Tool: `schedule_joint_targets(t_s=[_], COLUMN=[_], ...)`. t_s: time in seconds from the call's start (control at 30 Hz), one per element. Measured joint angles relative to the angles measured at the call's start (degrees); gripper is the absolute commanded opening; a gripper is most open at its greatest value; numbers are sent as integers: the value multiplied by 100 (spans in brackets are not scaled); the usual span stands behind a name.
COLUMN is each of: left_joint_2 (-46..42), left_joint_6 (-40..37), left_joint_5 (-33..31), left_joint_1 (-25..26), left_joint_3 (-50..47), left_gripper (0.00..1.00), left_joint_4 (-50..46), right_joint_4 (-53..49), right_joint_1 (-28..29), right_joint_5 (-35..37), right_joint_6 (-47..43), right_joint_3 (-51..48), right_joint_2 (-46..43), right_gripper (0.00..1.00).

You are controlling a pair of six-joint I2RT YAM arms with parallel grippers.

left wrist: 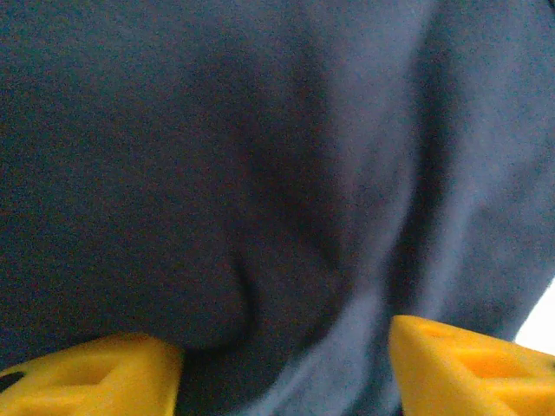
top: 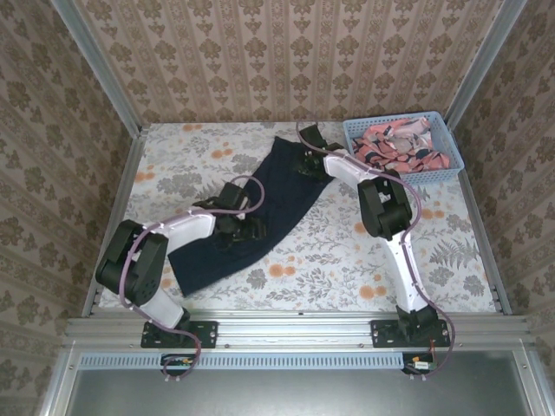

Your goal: Fold and stack the mixed laundry pile

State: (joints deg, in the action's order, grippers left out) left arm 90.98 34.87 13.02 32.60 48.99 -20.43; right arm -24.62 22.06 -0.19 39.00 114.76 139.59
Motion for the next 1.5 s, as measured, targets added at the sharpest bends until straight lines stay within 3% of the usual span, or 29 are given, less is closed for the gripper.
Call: schedule_joint_targets(t_s=[0.1, 0.13, 0.17, 0.2, 0.4, 0.47, 0.57, 0.67, 0.8, 0.93, 1.13, 1.33, 1.4, 1.5], left_joint_2=[-98, -118, -127, -127, 264, 669, 1445, 2277, 3327, 3770, 3799, 3711, 3563, 3331], left_joint_6=[474, 573, 654, 662, 127, -50, -221, -262, -210, -212, -234, -188, -103, 79], left_joint_5=[374, 461, 527, 527, 363, 374, 614, 1005, 1434, 1655, 1572, 1591, 1587, 1596], left_joint_1=[225, 219, 177, 125, -452, -625, -837, -968, -1005, -1021, -1137, -1285, -1287, -1285], left_joint_3=[160, 262, 435, 649, 2194, 2677, 3274, 3744, 4146, 4269, 4328, 4063, 3799, 3456], left_gripper=[79, 84, 97, 100, 100, 91, 60, 42, 39, 39, 37, 37, 41, 53], left_joint_4=[-76, -101, -125, -133, 28, 243, 542, 782, 931, 990, 999, 1222, 1364, 1532], right_joint_4=[-140, -186, -210, -249, -125, 24, 321, 597, 737, 774, 533, -201, -472, -804], right_joint_1=[-107, -146, -186, -214, -306, -282, -216, -133, -74, -103, -260, -319, -323, -348], right_joint_5=[-175, -199, -219, -238, -339, -393, -498, -601, -680, -649, -621, -658, -719, -802], right_joint_6=[-146, -192, -273, -339, -490, -437, -297, -133, 61, 243, 389, 361, 328, 232], right_joint_3=[420, 457, 461, 426, -1285, -1928, -2730, -3178, -3296, -3191, -1611, 1526, 2398, 2859], right_joint_2=[170, 162, 122, 48, -1386, -1919, -2476, -2583, -2295, -1886, -844, 960, 1421, 1617], right_gripper=[47, 48, 49, 49, 44, 43, 40, 38, 35, 34, 33, 35, 38, 44])
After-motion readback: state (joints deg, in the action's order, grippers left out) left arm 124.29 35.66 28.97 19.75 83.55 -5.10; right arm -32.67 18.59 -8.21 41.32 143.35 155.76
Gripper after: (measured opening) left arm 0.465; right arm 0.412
